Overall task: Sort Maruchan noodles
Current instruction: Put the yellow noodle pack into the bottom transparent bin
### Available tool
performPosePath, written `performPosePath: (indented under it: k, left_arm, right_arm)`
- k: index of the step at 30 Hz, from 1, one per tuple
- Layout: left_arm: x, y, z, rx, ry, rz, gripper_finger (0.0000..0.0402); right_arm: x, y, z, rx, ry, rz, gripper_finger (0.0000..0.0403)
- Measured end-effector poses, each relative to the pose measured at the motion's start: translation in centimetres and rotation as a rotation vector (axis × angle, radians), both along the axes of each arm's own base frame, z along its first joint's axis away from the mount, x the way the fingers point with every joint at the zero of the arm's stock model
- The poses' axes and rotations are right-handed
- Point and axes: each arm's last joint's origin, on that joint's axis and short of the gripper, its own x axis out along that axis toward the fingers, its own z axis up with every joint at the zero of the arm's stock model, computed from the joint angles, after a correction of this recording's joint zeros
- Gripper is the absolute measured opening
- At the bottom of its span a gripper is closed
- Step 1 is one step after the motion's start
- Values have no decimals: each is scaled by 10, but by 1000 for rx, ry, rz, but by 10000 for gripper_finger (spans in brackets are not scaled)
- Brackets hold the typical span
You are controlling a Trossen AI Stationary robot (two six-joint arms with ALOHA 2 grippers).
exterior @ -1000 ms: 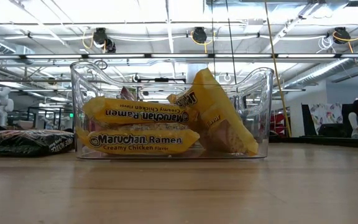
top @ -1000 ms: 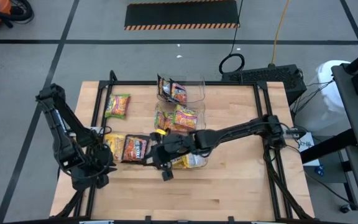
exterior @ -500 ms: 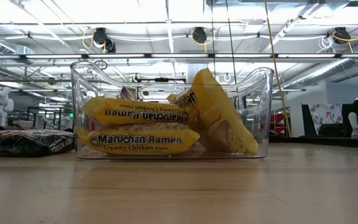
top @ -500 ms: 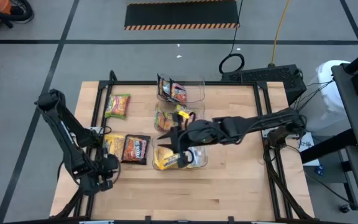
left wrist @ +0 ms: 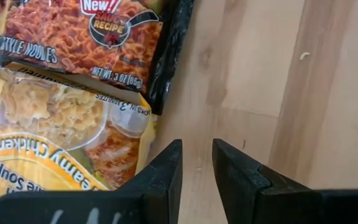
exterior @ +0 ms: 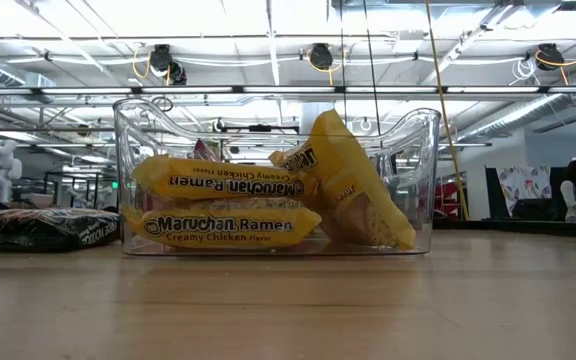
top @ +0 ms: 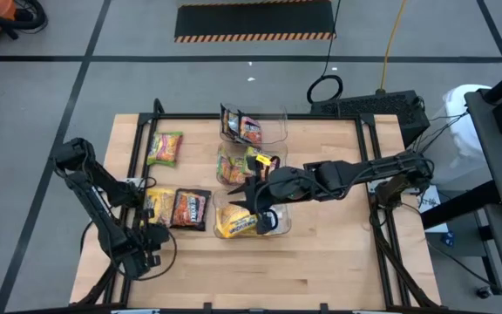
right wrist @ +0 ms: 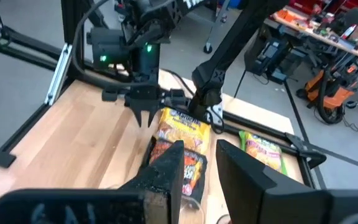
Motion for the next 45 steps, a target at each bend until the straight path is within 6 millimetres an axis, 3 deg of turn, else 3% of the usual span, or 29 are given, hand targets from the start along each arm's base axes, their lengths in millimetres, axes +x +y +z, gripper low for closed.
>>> performPosePath:
  k: [20,45]
  left_arm:
    - [-3,8,1,101,42,-62,94]
    - [-10,20,-33,12,-7,25,94]
  right_arm:
    - [-2,0,-4,-8,49,-1,91]
    - [-2,0,-4,-7,49,-1,91]
